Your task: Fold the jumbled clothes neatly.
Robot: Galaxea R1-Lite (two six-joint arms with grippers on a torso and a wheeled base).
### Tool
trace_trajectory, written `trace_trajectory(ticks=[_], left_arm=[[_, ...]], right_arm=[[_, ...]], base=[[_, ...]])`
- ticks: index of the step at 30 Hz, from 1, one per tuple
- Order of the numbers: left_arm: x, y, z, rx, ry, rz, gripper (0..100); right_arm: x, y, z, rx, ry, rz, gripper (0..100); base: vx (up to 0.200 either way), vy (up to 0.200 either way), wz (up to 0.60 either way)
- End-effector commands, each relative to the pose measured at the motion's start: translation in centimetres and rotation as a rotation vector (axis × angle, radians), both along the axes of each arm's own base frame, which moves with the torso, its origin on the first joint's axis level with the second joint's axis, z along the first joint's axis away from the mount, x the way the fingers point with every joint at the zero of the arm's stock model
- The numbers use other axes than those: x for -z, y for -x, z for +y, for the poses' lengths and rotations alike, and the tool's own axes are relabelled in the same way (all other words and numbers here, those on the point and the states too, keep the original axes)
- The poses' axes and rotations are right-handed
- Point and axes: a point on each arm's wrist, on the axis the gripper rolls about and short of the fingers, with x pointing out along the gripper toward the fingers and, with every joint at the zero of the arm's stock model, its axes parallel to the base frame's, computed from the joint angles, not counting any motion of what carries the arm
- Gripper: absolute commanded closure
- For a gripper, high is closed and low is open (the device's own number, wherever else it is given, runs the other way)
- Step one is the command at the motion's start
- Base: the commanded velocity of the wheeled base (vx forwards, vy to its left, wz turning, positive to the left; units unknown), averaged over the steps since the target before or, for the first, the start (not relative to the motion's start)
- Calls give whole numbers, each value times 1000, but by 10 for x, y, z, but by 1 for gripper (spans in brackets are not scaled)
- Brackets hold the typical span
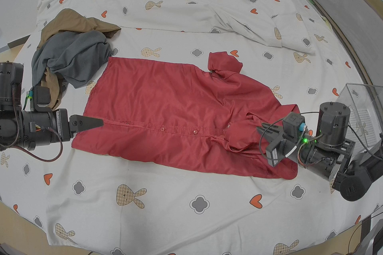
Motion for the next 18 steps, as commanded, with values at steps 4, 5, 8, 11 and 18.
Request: trace_trajectory(ticks=[4,5,8,11,18], left_arm=[[-1,1,0,0,1,-4,0],[-1,1,0,1,1,-4,0],[0,1,0,1,1,1,0],[0,0,0,1,1,-1,0],[2,0,0,2,-1,2,0]], right_arm=[[22,26,-5,-12,58,79,100],[24,29,-5,-14,65,87,100],[28,34,-3,-18,80,99,100],[28,33,-3,13,84,99,100],[22,38,14,-7,-45,139,0]], base=[[0,0,0],[0,0,0],[0,0,0],[0,0,0],[0,0,0]])
